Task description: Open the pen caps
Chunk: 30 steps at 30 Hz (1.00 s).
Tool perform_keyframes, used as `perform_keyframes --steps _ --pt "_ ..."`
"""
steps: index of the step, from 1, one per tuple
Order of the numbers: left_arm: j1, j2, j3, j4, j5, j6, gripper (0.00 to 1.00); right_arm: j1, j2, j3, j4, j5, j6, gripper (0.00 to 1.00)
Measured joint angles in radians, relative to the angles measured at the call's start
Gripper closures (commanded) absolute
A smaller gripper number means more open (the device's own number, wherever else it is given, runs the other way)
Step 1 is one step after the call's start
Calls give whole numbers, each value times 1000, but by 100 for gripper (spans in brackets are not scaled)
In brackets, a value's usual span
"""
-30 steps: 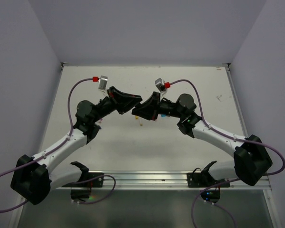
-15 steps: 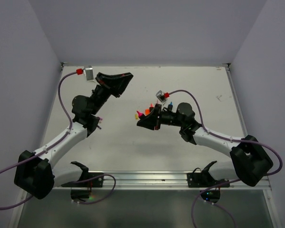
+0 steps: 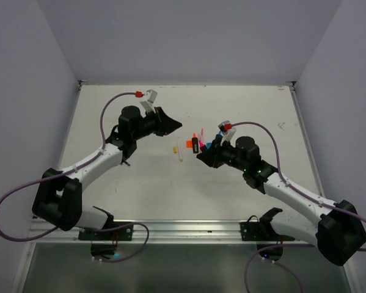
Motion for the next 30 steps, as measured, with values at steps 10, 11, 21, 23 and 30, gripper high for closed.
perform_keyframes --steps 10,11,21,23,30 --pt "-49 233 -5 -238 2 21 89 -1 57 -1 -126 150 -14 100" --pt "-55 259 1 -251 -1 21 89 -1 69 -1 -126 152 -14 100" --pt "-98 438 112 -309 -33 23 89 -1 193 0 -127 156 -20 100" --pt "-125 446 112 -316 -35 19 89 -1 211 0 -127 169 -16 100" --pt "-211 450 76 -320 -48 -5 84 -1 263 -3 -119 197 31 100"
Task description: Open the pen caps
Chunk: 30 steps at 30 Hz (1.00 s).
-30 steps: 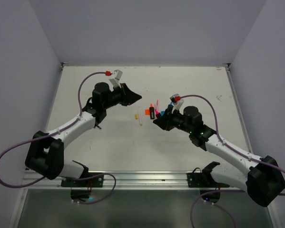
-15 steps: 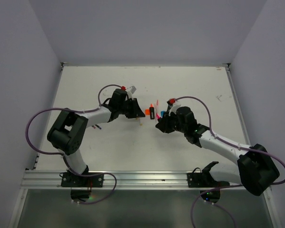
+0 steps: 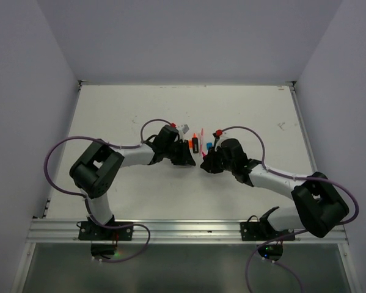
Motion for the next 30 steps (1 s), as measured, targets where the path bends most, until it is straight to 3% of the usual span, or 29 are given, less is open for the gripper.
perform_keyframes --steps 10,18,27,30 --pt "-25 8 -29 -3 -32 -28 66 0 130 -23 48 -6 78 99" --pt "-25 3 -37 10 -45 -39 49 0 211 -40 202 -47 155 94" --pt "-25 -149 -84 -49 -95 -53 29 0 230 -64 280 -47 224 68" --pt "-25 -257 -83 -87 -131 -51 23 2 217 -72 289 -36 245 54"
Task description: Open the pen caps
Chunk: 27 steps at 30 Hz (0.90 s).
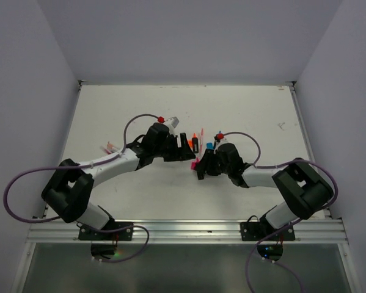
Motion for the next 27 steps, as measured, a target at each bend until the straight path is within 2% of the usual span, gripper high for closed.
perform_keyframes --steps 7,13,18,21,27 --pt "33 -179 5 -93 -78 26 16 0 -40 -5 -20 45 16 37" --pt "191 -278 -23 -187 -153 54 0 0 -121 -4 -127 84 -4 22" --pt "286 -352 -32 -285 -302 77 0 0 -270 8 -278 123 -65 7" --pt "331 -358 -39 -322 -384 77 0 0 -364 50 -366 152 -116 2" --pt "457 -326 -66 -360 -483 76 8 -2 -502 117 -483 211 -219 1"
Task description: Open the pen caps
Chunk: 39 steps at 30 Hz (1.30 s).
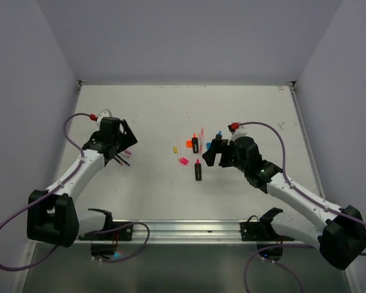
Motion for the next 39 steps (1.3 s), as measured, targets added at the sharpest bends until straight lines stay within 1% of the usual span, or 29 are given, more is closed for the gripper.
perform_keyframes --steps 3,4,6,7,10,13,16,20,27,34,38,39 --pt "58 43 0 4 -21 -2 21 0 -40 2 -40 13 -32 2" --pt "76 62 0 7 -27 -2 26 0 -50 2 -54 15 -40 1" --pt "104 111 7 12 -32 -5 32 0 -66 2 -74 18 -52 2" --pt "114 140 16 11 -34 -5 36 0 -73 2 -82 19 -56 1" --pt "130 232 60 13 -34 -6 45 0 -93 -9 -91 26 -61 1" --pt "142 319 112 17 -32 -8 50 0 -111 -26 -106 32 -65 2" --pt "153 377 150 19 -32 -8 51 0 -120 -39 -113 34 -71 2" --pt "159 412 177 18 -32 -8 52 0 -130 -45 -120 35 -76 1" --pt "160 457 182 18 -29 -8 52 0 -134 -45 -127 38 -78 1" --pt "161 500 190 31 4 -6 57 0 -127 -45 -127 41 -78 1" --pt "161 522 207 56 35 2 67 0 -119 -45 -127 41 -78 2" --pt "160 527 210 65 47 5 72 0 -117 -45 -127 41 -78 2"
